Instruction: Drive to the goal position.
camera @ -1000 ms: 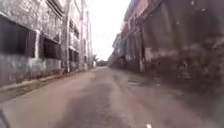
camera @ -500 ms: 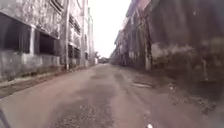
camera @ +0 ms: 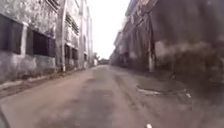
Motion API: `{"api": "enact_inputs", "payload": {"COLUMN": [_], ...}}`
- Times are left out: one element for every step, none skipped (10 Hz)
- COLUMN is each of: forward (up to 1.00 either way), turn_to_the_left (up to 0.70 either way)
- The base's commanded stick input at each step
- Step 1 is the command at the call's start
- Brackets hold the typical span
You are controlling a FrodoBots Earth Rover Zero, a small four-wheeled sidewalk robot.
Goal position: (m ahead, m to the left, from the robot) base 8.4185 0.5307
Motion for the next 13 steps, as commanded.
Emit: {"api": "enact_inputs", "payload": {"forward": [1.0, 1.0, 1.0, 1.0, 1.0, 1.0, 1.0, 1.0, 1.0, 1.0, 1.0, 1.0, 1.0], "turn_to_the_left": [0.0, 0.0, 0.0, 0.0, 0.0, 0.0, 0.0, 0.0, 0.0, 0.0, 0.0, 0.0, 0.0]}}
